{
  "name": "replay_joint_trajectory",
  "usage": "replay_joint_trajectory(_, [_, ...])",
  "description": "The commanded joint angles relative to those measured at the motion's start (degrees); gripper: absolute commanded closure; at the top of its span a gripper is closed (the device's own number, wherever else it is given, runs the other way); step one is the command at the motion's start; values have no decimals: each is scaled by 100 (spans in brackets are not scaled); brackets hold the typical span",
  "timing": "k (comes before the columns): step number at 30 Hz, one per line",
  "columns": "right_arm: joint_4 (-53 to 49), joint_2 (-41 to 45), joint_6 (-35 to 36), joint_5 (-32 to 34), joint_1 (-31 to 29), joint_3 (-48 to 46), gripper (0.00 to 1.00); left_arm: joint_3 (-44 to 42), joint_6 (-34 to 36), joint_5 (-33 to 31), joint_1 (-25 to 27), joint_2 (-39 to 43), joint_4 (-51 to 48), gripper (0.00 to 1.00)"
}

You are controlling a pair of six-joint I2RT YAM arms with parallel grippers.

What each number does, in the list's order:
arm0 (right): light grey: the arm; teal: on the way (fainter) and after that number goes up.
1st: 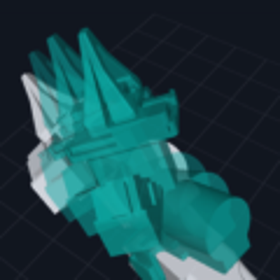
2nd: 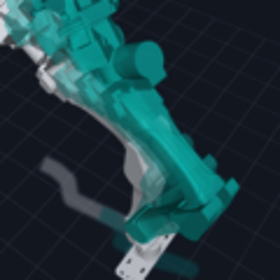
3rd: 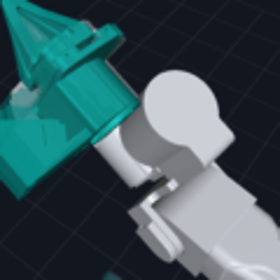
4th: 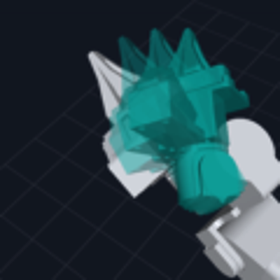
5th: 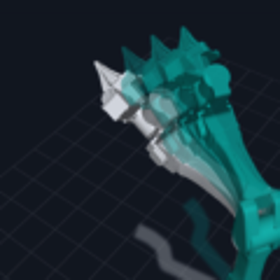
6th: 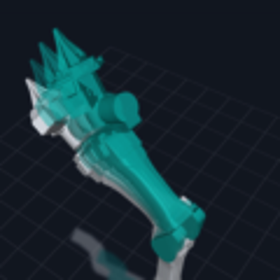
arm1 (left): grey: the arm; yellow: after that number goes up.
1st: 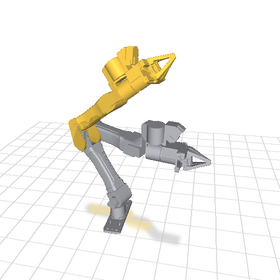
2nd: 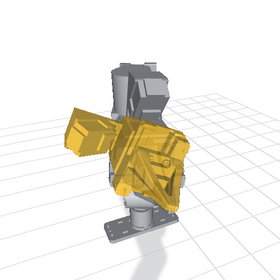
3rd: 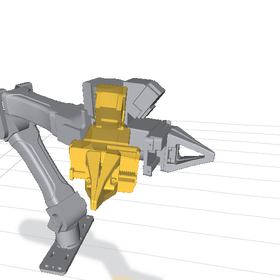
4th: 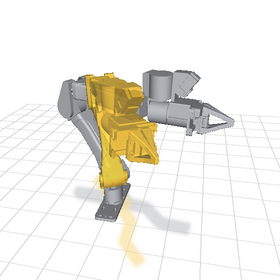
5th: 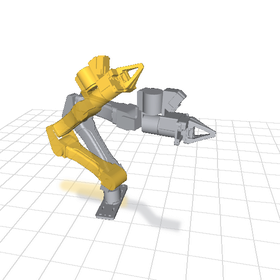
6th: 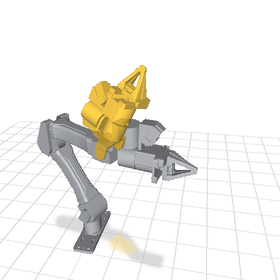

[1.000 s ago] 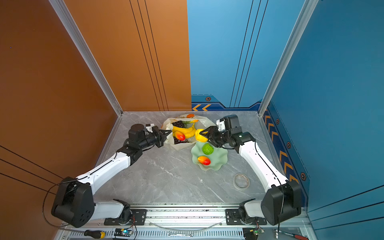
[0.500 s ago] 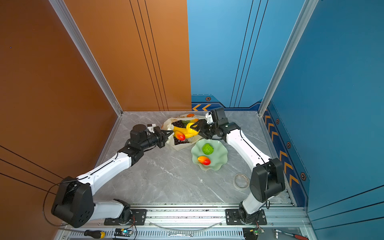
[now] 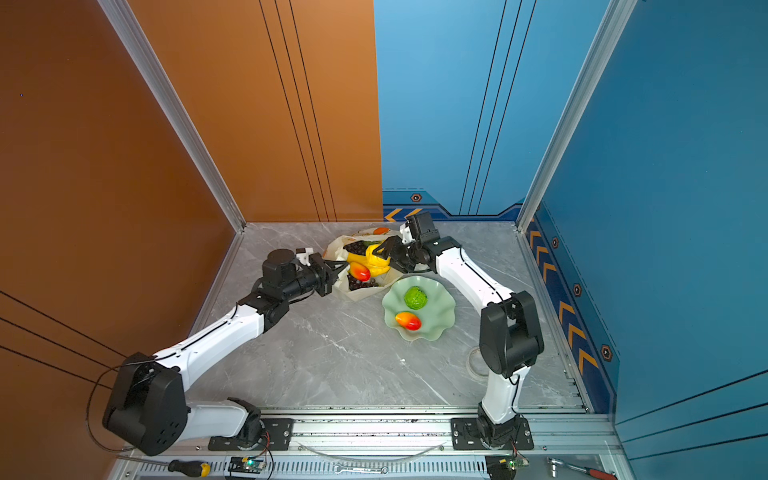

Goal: Place the fruits into the plastic bag
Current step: 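Lower the yellow fruit into the bag mouth and open the right gripper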

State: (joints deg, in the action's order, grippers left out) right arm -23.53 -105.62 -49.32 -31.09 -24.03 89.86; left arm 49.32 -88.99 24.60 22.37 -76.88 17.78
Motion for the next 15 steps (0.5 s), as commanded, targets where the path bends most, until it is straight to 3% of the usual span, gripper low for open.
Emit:
replay_joint_trajectory(1, [-55, -302, 143, 254, -66, 328, 43, 150, 93, -45, 57, -10, -53, 100])
replay_joint_trajectory(15, [119, -1600, -163, 663, -102, 1357, 41, 120, 84, 22, 14, -77, -91, 100])
